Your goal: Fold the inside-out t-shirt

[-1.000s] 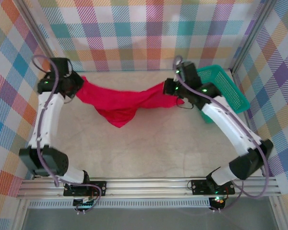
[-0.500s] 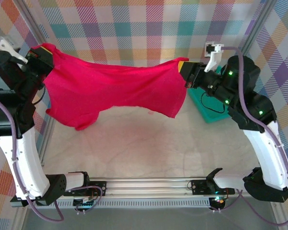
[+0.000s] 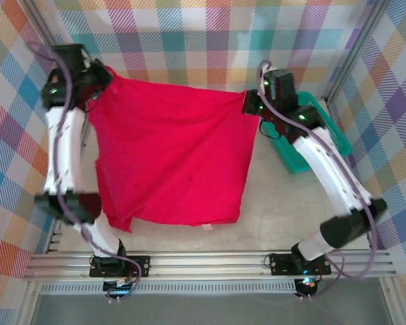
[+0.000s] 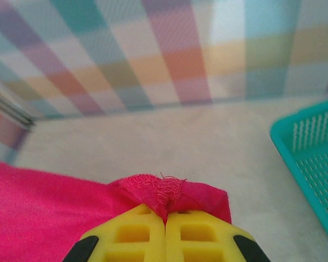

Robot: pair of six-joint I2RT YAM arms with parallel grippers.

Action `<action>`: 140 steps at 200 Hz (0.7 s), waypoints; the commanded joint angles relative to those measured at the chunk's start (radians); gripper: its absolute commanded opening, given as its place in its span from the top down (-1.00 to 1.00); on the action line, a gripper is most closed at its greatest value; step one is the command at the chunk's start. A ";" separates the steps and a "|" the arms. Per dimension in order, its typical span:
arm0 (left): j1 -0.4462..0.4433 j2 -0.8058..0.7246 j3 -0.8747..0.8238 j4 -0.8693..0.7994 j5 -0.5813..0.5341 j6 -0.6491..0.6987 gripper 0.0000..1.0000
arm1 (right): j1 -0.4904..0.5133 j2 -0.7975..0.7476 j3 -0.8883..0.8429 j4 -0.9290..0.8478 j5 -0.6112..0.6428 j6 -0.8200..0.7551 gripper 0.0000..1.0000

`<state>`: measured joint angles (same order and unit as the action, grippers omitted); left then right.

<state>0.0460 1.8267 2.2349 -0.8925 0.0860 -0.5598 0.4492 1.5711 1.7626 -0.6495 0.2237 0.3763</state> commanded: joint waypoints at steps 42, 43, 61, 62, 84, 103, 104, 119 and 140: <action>-0.047 0.493 0.465 -0.338 -0.128 0.006 -1.00 | -0.055 0.358 0.121 -0.173 -0.073 0.122 0.02; -0.049 0.489 0.455 -0.337 -0.132 0.006 -1.00 | -0.054 0.360 0.120 -0.173 -0.076 0.124 0.02; -0.074 0.348 0.179 -0.236 -0.154 0.009 -1.00 | -0.020 0.383 0.072 -0.133 -0.116 0.130 0.02; -0.076 0.338 0.158 -0.228 -0.154 0.009 -1.00 | -0.018 0.385 0.069 -0.130 -0.120 0.129 0.01; -0.108 0.103 -0.284 -0.057 -0.145 -0.010 -1.00 | 0.010 0.423 0.012 -0.063 -0.197 0.127 0.03; -0.113 -0.067 -0.636 0.114 -0.060 -0.050 -1.00 | 0.020 0.468 -0.021 -0.014 -0.257 0.125 0.05; -0.113 -0.074 -0.644 0.120 -0.059 -0.053 -1.00 | 0.020 0.471 -0.023 -0.011 -0.261 0.125 0.05; -0.113 -0.141 -0.835 0.181 -0.041 -0.068 -1.00 | 0.020 0.511 -0.032 0.010 -0.293 0.127 0.06; -0.113 -0.142 -0.987 0.224 -0.061 -0.071 -1.00 | 0.017 0.566 -0.032 0.012 -0.311 0.121 0.06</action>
<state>-0.0757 1.6493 1.4033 -0.8017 0.0204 -0.6052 0.4801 2.0686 1.7485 -0.6613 -0.0231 0.4900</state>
